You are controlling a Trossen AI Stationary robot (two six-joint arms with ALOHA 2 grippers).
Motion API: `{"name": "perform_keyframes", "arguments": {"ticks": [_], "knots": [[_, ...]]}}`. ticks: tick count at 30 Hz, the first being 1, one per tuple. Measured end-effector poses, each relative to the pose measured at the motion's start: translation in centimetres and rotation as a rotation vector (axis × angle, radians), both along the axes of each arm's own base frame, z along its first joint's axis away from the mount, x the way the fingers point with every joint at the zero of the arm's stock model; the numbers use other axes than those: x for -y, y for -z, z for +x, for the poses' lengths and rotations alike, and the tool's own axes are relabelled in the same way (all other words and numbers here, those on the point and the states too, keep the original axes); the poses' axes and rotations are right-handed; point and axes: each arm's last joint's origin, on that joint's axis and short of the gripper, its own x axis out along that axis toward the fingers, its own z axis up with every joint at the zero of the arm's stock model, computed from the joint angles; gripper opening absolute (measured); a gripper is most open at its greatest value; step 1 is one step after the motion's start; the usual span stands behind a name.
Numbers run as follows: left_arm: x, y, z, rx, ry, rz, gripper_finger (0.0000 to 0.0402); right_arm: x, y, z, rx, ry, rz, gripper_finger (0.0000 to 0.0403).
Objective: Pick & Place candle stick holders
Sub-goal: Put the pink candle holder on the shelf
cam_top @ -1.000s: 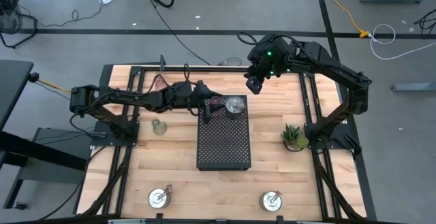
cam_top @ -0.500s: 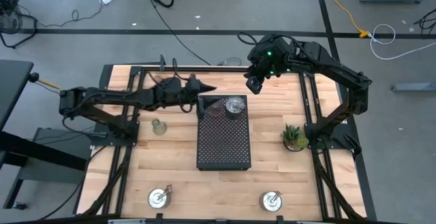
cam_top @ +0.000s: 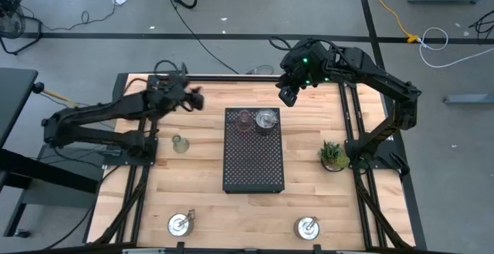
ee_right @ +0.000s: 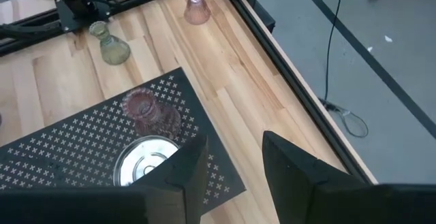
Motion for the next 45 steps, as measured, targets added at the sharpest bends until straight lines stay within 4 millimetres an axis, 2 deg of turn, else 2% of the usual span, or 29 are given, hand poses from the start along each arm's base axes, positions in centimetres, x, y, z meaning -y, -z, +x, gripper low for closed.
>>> {"name": "perform_keyframes", "arguments": {"ticks": [5,12,23,31,45], "knots": [[-0.9,1.2,-3.1,-0.068,-0.208,-0.142,0.0239,0.1,-0.3,0.3,0.040,-0.004,-0.016,0.0139],[-3.1,2.4,-4.2,-0.126,-0.301,-0.278,0.0239,0.1,-0.5,0.5,0.071,-0.013,-0.016,0.0139],[-7.4,5.3,-4.3,-0.176,-0.317,-0.535,0.0238,0.1,-0.5,0.5,0.080,-0.023,-0.009,0.0139],[-9.8,6.9,-3.7,-0.197,-0.322,-0.558,0.0238,0.1,-0.5,0.5,0.079,-0.026,-0.010,0.0139],[-11.7,9.0,-2.8,-0.241,-0.297,-0.576,0.0238,0.0,-0.5,0.5,0.081,-0.037,0.003,0.0139]]}}
